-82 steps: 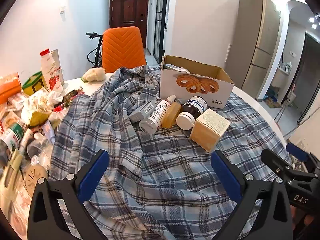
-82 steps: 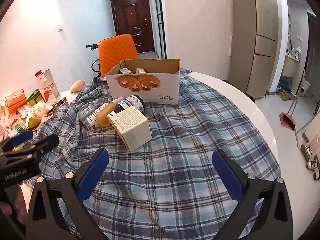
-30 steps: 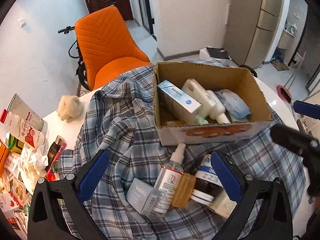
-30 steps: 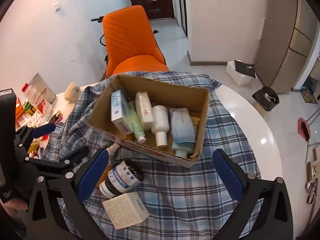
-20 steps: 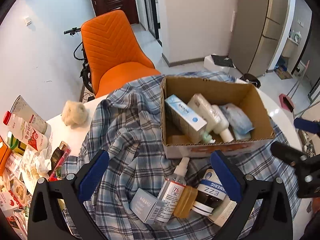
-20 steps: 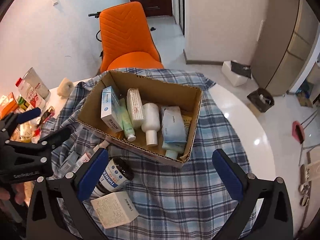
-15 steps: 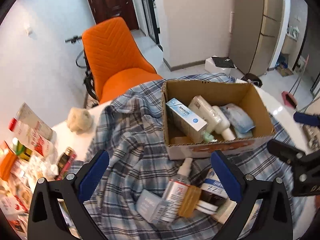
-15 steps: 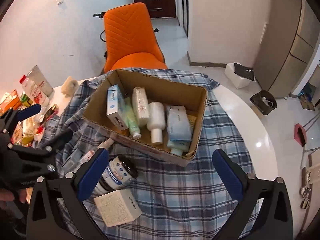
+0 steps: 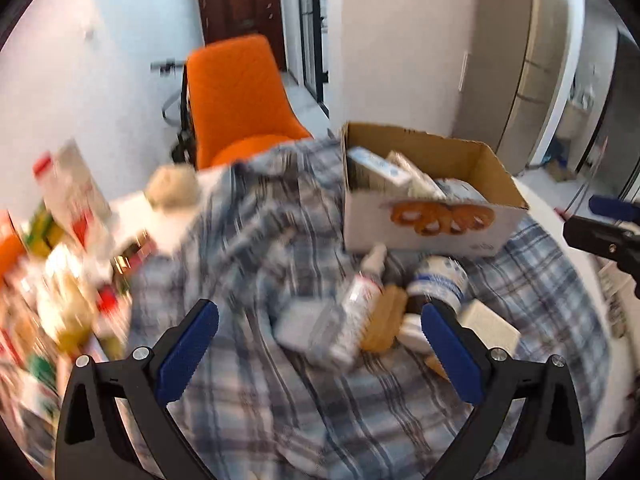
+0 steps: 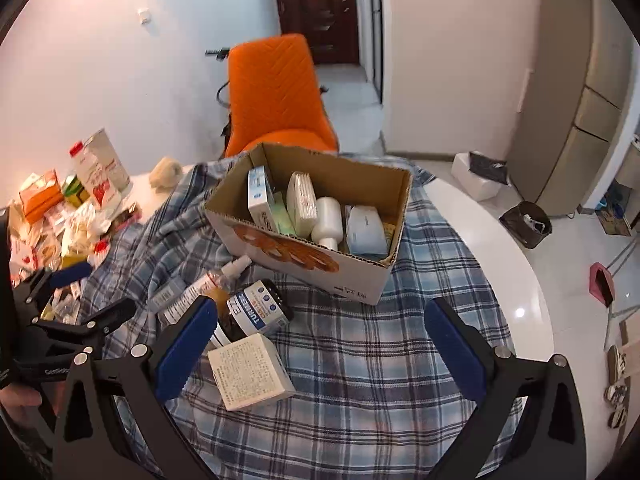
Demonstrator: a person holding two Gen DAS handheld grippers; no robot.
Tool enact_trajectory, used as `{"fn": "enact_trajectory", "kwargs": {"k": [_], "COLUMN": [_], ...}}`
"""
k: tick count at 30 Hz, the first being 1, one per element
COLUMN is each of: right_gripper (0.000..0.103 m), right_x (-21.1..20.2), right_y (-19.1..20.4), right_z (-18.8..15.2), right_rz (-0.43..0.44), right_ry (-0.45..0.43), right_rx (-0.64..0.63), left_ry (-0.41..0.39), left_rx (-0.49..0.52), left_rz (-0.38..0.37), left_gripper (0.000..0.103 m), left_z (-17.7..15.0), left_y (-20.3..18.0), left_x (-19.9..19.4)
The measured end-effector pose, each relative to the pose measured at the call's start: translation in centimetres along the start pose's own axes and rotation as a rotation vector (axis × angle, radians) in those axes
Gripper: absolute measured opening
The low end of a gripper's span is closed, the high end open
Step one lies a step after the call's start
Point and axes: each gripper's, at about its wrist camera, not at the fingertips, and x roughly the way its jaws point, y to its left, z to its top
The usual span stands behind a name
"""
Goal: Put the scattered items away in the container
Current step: 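Reach the right gripper to the cream square carton and close on it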
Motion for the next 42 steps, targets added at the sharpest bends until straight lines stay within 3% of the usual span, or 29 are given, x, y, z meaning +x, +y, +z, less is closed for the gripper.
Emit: {"fn": "enact_trajectory", "kwargs": {"k": [4, 8, 12, 14, 17, 21, 25, 32, 38, 42], "right_gripper": [0.103, 0.103, 0.103, 0.103, 0.103, 0.103, 0.097, 0.097, 0.097, 0.081], "right_x": [-1.2, -0.9, 0.7, 1.5, 2.3, 3.3, 5.2, 6.7, 8.2, 8.8], "right_y": [1.0, 1.7, 2.2, 2.4, 2.8, 3.1, 3.2, 4.0, 5.2, 5.8], "right_z": [-1.6, -3.3, -5.7, -6.7, -7.7, -8.1, -8.3, -8.2, -8.7, -9.1], "right_rz": [-0.027, 0.033, 0.134, 0.143, 0.179, 0.270, 0.302, 0.272, 0.239, 0.200], "right_ry": [-0.072, -0.032, 0.074, 0.099, 0.112, 0.098, 0.132, 0.123, 0.141, 0.132], "right_rx": [-0.027, -0.081, -0.159, -0.190, -0.227, -0.234, -0.220, -0.265, -0.321, -0.359], "left_ry": [-0.063, -0.125, -0.079, -0.053, -0.022, 0.003, 0.009, 0.057, 0.043, 0.075], "left_rx": [0.012, 0.053, 0.147, 0.177, 0.217, 0.277, 0.320, 0.316, 0.281, 0.285], "left_rz": [0.047, -0.002, -0.002, 0.019, 0.035, 0.003, 0.021, -0.057, -0.084, -0.072], "left_gripper": [0.103, 0.103, 0.103, 0.103, 0.103, 0.103, 0.103, 0.103, 0.103, 0.103], "left_z": [-0.6, -0.9, -0.9, -1.1, -1.9, -3.0, -3.6, -2.7, -2.0, -2.5], "left_y": [0.0, -0.1, -0.6, -0.6, -0.6, -1.0, -1.5, -0.5, 0.8, 0.6], "left_x": [-1.9, -3.7, -2.9, -2.1, -1.0, -0.1, 0.8, 2.7, 2.6, 3.2]}}
